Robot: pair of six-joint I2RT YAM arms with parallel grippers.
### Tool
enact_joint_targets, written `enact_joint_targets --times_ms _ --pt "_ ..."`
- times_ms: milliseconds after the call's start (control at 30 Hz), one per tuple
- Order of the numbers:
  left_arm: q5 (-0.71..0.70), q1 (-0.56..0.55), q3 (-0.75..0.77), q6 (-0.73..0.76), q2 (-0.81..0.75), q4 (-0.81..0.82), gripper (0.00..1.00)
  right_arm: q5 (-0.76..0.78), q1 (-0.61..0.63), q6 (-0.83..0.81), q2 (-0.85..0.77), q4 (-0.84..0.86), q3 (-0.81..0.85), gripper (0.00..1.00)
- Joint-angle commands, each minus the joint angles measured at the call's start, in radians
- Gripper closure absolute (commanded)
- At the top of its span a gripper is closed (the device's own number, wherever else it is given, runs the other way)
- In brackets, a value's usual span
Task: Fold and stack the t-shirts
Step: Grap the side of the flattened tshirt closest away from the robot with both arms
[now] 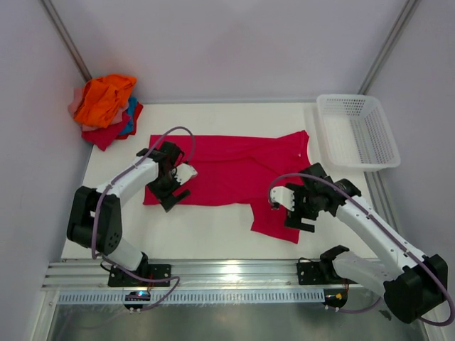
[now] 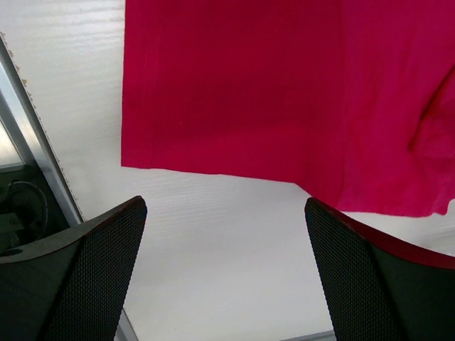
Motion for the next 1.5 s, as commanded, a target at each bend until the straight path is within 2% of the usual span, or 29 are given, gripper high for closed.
enact_joint_targets --times_ms 0,400,600,733,933,1233,1367,1467 --pt "0.003 0.014 0.056 -0.016 0.019 0.017 0.01 -0.08 0.037 -0.042 0.021 -0.039 0.062 0.03" --pt "0.032 0.033 0.101 -0.02 0.059 -0.002 0.01 -0.198 0.155 -0.125 0.032 -0.214 0.065 0.03" --pt "0.043 0.033 0.127 -0.034 0.077 -0.003 0.01 -0.219 0.212 -0.066 0.056 -0.168 0.043 0.04" --pt "0.045 0.033 0.145 -0.062 0.095 0.0 0.01 -0.159 0.279 0.063 0.105 -0.076 -0.002 0.04" --pt "0.042 0.033 0.162 -0.082 0.115 -0.002 0.01 -0.15 0.282 0.145 0.124 -0.052 -0.024 0.03" --pt "0.016 0.033 0.202 -0.046 0.122 -0.01 0.01 0.113 0.282 0.361 0.165 0.154 -0.085 0.04" --pt "0.014 0.034 0.213 -0.028 0.131 -0.014 0.01 0.165 0.282 0.399 0.214 0.2 -0.085 0.04" --pt "0.016 0.041 0.219 -0.017 0.135 -0.013 0.01 0.139 0.282 0.367 0.218 0.168 -0.088 0.04"
